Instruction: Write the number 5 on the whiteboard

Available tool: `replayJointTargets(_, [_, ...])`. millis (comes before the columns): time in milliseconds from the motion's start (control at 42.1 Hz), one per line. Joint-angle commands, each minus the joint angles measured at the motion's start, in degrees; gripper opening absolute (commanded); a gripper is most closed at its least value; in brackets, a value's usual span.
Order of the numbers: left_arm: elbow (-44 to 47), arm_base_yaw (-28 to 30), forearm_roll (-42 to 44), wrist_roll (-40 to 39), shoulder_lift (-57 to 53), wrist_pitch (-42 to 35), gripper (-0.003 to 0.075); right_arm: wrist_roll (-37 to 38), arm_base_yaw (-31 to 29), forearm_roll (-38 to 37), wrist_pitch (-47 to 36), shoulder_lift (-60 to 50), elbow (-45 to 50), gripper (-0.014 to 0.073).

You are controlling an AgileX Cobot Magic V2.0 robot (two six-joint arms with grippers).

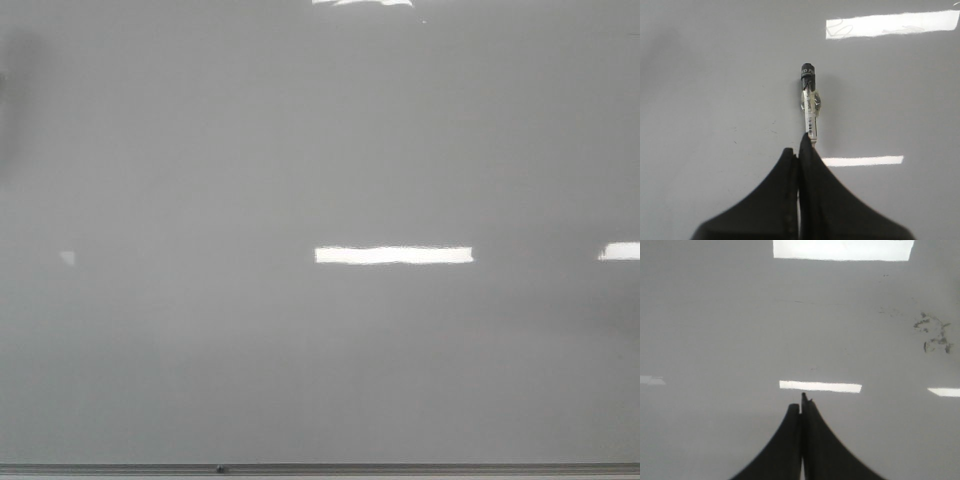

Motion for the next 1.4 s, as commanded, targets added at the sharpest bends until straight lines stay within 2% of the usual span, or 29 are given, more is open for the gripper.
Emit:
replayJointTargets(0, [0.30,-0.40,-0.62,-0.07,-0.90,-4.34,-0.0020,-0.66,-0.28,-0.18,-5.02,-1.07,-0.77,-0.0069])
replayJointTargets(855, [0.30,-0.40,-0.62,-0.07,-0.90,-4.80,-0.0020,-0.66,-0.28,-0.18,-5.65,-1.07,-0.83,-0.0069])
replayJointTargets(1021, [0.17,-0.40,-0.62,-0.15,-0.90,-9.43,-0.0020,-0.61,-0.28,-0.18,-7.55,-1.07,-1.10,-0.0069])
replayJointTargets(1163, [-3.45,-0.44,-0.62,-0.29,-0.90,-11.64,-0.0020,-0.29,-0.28,-0.18,-4.88,-1.07,-5.19,-0.0069])
replayJointTargets(1377, [-15.25,-0.44,-0.62,-0.29,0.82,-6.00,-0.0020,-0.29,-0.28,-0.18,2.83,-0.54,-16.63,-0.0069])
